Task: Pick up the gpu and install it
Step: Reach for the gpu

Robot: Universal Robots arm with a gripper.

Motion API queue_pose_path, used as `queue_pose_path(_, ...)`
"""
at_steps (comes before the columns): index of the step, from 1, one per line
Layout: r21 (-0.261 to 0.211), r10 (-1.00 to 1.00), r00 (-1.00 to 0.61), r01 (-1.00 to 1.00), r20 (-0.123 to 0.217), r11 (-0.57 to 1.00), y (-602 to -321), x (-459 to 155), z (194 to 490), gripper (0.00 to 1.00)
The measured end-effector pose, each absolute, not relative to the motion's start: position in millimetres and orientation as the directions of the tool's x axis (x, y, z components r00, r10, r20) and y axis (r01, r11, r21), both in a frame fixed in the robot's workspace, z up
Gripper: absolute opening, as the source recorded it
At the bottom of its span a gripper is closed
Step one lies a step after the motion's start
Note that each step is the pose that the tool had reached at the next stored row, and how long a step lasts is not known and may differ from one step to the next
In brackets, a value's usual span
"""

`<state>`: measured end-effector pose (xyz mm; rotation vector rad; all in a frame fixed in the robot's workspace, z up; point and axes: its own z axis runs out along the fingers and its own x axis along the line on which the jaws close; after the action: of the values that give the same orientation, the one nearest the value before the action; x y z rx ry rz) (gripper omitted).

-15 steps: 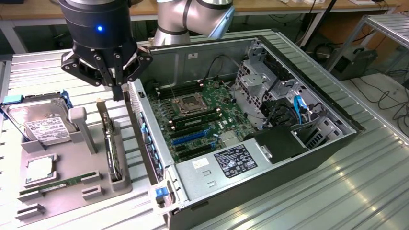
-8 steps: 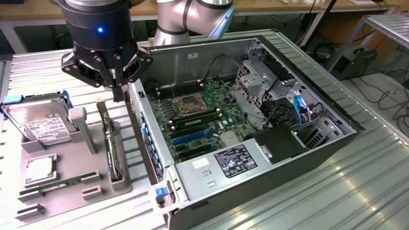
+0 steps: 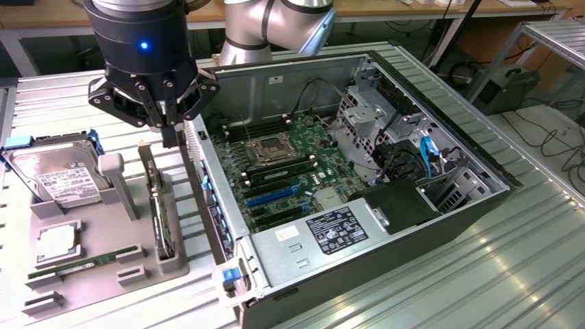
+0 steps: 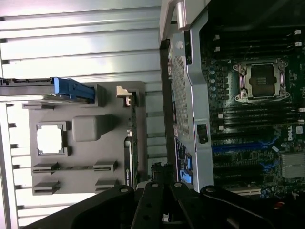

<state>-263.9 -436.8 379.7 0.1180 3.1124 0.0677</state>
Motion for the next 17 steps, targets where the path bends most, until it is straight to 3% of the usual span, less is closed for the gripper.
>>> queue_pose_path(17,0.044,0.076,-0.997,0.075,-0.025,0.996,-440.9,-263.9,378.4,0.11)
